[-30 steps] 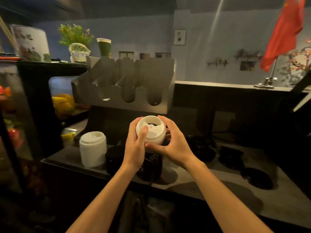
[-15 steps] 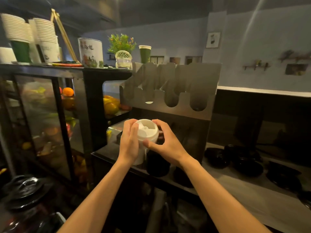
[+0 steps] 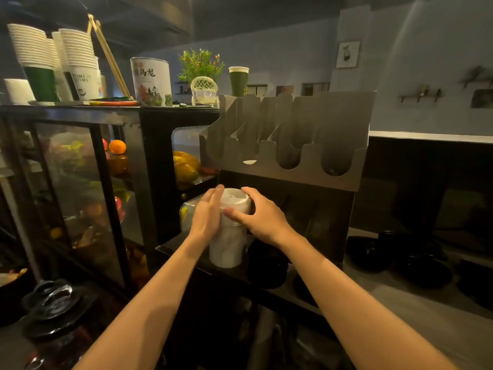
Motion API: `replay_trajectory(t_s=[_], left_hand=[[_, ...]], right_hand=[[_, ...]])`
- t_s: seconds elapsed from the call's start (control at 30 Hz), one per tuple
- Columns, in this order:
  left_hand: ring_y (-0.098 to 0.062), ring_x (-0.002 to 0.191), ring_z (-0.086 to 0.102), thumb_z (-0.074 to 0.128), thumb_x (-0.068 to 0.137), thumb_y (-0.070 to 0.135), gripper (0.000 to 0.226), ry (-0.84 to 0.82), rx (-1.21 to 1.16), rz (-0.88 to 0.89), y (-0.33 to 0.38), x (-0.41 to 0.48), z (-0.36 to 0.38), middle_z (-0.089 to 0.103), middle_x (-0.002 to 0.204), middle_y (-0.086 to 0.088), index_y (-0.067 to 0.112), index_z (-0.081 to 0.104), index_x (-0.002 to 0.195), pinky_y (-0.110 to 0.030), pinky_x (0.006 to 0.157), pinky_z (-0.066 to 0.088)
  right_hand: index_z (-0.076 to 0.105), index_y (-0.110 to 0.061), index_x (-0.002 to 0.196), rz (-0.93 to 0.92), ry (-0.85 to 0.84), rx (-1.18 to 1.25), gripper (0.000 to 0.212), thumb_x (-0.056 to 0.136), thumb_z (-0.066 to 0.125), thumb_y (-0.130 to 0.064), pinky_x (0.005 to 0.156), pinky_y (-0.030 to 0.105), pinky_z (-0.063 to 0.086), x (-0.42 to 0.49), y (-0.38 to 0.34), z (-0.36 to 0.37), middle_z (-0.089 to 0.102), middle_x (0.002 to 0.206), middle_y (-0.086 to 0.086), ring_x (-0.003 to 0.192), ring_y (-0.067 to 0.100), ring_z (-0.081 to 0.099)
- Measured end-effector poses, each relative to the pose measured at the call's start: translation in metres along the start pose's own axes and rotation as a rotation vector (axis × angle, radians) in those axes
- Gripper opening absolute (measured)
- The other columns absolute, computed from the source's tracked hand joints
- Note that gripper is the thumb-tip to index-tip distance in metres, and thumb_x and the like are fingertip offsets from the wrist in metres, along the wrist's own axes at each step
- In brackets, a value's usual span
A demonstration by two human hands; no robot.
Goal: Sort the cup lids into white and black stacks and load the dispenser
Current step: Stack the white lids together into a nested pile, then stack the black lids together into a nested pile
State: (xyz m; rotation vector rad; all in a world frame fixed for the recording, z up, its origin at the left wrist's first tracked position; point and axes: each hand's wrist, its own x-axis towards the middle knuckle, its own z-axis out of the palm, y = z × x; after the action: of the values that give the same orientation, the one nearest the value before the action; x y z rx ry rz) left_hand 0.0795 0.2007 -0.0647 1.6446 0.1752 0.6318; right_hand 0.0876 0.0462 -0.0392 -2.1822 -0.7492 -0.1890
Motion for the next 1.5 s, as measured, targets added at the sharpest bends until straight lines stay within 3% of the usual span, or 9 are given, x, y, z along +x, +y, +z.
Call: replay_trajectory(t_s=[0.1,0.33,0.43,0.6,1.03,1.17,1.27,1.37,1.5], left_hand=[[-0.029,0.118,0.059,0.043,0.101,0.062,0.059,0.018,0.042,-0.091,-0.015,0.009,0.0,0.059,0.127,-0.005,0.025,0.051,0.145,-0.053,0.106,0.049],[-0.03,0.114,0.063,0.049,0.066,0.08,0.089,-0.005,-0.095,-0.217,-0.037,0.008,-0.002,0.065,0.129,-0.011,0.025,0.06,0.135,-0.054,0.103,0.051],[-0.031,0.109,0.068,0.051,0.062,0.081,0.088,-0.038,-0.179,-0.235,-0.044,0.012,-0.001,0.069,0.121,-0.012,0.025,0.065,0.129,-0.055,0.099,0.055],[-0.03,0.108,0.069,0.052,0.063,0.084,0.088,-0.023,-0.249,-0.236,-0.05,0.014,0.002,0.072,0.117,-0.01,0.025,0.066,0.128,-0.054,0.1,0.055],[-0.033,0.103,0.071,0.053,0.061,0.075,0.082,0.008,-0.292,-0.281,-0.051,0.016,0.007,0.076,0.108,-0.014,0.019,0.072,0.119,-0.053,0.094,0.058],[-0.031,0.104,0.069,0.051,0.081,0.065,0.064,-0.001,-0.227,-0.303,-0.039,0.013,0.003,0.073,0.114,-0.015,0.02,0.068,0.123,-0.048,0.089,0.059],[-0.026,0.109,0.063,0.046,0.103,0.039,0.032,0.02,-0.133,-0.153,-0.025,0.008,0.002,0.065,0.122,-0.01,0.023,0.066,0.121,-0.04,0.087,0.054],[-0.022,0.115,0.059,0.046,0.106,0.037,0.031,0.023,-0.018,-0.017,-0.015,0.003,-0.001,0.061,0.121,-0.001,0.022,0.062,0.128,-0.036,0.094,0.05],[-0.01,0.112,0.054,0.05,0.106,0.039,0.016,0.02,0.262,0.237,-0.002,-0.011,-0.004,0.057,0.119,0.008,0.03,0.058,0.116,-0.03,0.094,0.042]], right_hand=[[0.036,-0.03,0.15,0.041,-0.037,-0.025,0.086,0.081,0.064,-0.073,0.102,0.044,0.051,0.006,0.004,0.006,0.052,0.145,-0.005,0.128,0.018,0.052],[0.042,-0.028,0.144,0.086,-0.059,-0.009,0.089,0.074,0.071,-0.074,0.093,0.036,0.052,0.011,0.01,0.015,0.056,0.138,-0.006,0.117,0.013,0.055],[0.044,-0.026,0.143,0.094,-0.059,-0.004,0.089,0.073,0.073,-0.072,0.087,0.032,0.051,0.014,0.009,0.015,0.057,0.137,-0.006,0.109,0.008,0.052],[0.045,-0.024,0.143,0.112,-0.042,0.042,0.088,0.073,0.076,-0.067,0.09,0.032,0.05,0.013,0.011,0.017,0.055,0.141,-0.004,0.124,0.016,0.054],[0.046,-0.024,0.141,0.152,-0.037,0.079,0.087,0.071,0.081,-0.063,0.096,0.04,0.054,0.012,0.011,0.022,0.057,0.137,-0.001,0.122,0.019,0.055],[0.041,-0.024,0.144,0.155,-0.073,0.162,0.089,0.073,0.081,-0.059,0.093,0.034,0.051,0.007,0.007,0.019,0.055,0.14,0.0,0.118,0.014,0.053],[0.031,-0.026,0.15,0.177,-0.112,0.17,0.099,0.072,0.079,-0.065,0.1,0.039,0.05,0.004,0.003,0.016,0.05,0.146,0.001,0.128,0.02,0.051],[0.02,-0.032,0.155,0.202,-0.103,0.112,0.112,0.066,0.068,-0.081,0.106,0.048,0.047,-0.002,-0.003,0.014,0.044,0.152,0.004,0.135,0.027,0.047],[0.035,-0.032,0.148,0.129,0.067,0.002,0.077,0.086,0.058,-0.071,0.099,0.048,0.052,-0.01,-0.003,0.003,0.056,0.137,-0.001,0.119,0.018,0.057]])
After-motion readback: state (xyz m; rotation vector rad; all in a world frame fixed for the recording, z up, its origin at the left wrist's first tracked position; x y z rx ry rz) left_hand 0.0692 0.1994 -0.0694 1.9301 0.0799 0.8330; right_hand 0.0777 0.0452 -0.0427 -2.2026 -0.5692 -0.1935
